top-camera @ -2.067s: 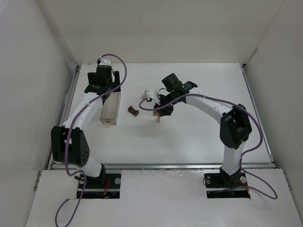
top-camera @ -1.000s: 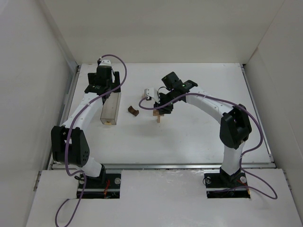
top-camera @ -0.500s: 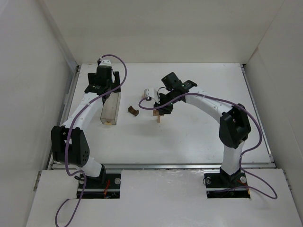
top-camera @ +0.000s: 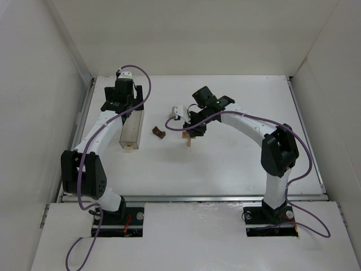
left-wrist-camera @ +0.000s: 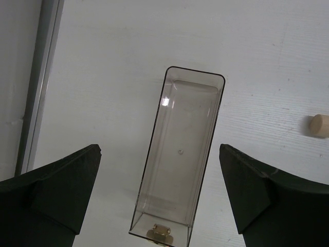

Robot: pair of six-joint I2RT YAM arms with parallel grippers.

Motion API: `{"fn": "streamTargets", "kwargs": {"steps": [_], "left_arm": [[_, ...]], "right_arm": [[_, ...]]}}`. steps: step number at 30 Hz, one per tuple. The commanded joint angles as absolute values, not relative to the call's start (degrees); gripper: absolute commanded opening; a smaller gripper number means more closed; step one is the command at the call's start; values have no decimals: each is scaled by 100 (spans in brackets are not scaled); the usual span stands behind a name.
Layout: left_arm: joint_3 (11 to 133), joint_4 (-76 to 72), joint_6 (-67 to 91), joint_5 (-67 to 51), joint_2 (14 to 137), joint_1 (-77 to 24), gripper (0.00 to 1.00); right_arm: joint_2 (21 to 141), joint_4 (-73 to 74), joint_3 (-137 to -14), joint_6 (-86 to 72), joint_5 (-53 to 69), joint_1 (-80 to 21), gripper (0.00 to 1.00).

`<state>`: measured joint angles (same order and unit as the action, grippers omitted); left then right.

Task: Build the wood block tower

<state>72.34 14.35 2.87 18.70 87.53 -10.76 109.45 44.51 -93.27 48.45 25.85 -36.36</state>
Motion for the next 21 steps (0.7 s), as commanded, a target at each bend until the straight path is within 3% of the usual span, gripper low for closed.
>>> {"fn": "streamTargets", "kwargs": {"steps": [1, 8, 21], "left_arm": [[7181, 1239, 281, 1934, 8684, -1055, 100], [7181, 1239, 281, 1934, 8684, -1055, 100], [7128, 1187, 281, 1934, 8684, -1055, 100]], "right_arm": [[10934, 4421, -9369, 4948, 2610, -3595, 23], [10934, 4421, -9369, 4948, 2558, -3595, 31], [10934, 4421, -9369, 4948, 2558, -3595, 33]]}}
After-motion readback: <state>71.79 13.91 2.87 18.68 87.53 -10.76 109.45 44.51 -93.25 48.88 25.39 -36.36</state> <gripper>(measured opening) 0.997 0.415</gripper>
